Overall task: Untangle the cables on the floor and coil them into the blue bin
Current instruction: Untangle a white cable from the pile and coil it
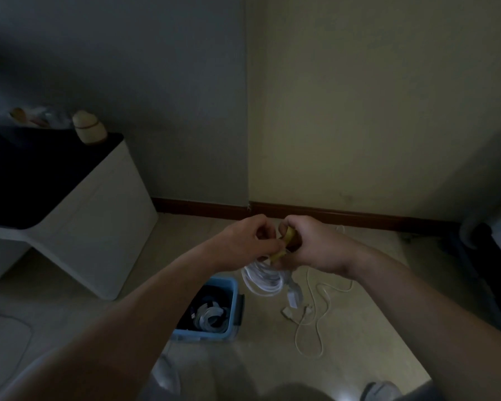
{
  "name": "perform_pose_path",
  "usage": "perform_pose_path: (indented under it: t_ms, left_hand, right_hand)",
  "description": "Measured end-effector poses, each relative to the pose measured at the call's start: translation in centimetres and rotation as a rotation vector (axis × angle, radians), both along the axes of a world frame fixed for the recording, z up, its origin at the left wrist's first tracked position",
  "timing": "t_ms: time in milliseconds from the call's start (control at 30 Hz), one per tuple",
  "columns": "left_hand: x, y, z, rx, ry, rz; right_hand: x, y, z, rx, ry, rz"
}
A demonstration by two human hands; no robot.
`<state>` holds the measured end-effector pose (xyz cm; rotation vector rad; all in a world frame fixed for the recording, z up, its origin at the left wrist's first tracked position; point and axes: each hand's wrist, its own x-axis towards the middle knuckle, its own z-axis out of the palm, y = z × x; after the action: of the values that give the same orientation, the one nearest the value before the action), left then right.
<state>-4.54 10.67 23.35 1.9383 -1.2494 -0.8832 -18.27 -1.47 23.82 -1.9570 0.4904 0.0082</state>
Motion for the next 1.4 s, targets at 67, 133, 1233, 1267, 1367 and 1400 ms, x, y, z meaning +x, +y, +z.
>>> perform_pose_path:
  t_ms: [67,133,1233,1267,1367,1400]
  left_hand:
    - [0.1,0.0,-0.2,-0.003,0.003,-0.005]
    - [0.0,0.1,-0.3,-0.004,-0.01,-0.014]
    - [-1.7,1.2,0.1,-0.466,-0.677,-0.145]
    - [-1.7,1.2,0.1,-0.478,-0.682,-0.145]
    - [-1.8,1.1,0.1,-0.506,-0.692,-0.132]
    - [-1.8,1.0,0.1,-0.517,-0.688,-0.12]
  right_hand:
    - [-0.1,-0.2,0.0,0.04,-0.006,0.018]
    - [-0.2,-0.4,0.0,0.08,0.007,0.049]
    - [0.1,-1.6,-0.3,0.373,-0.196,-0.294]
    - [0.1,-1.7,-0.2,0.365,-0.196,-0.291]
    - [-0.1,-1.7,0.0,0.35,-0.201,-0.303]
    - [-0.1,-1.7,0.1,0.354,-0.213,-0.32]
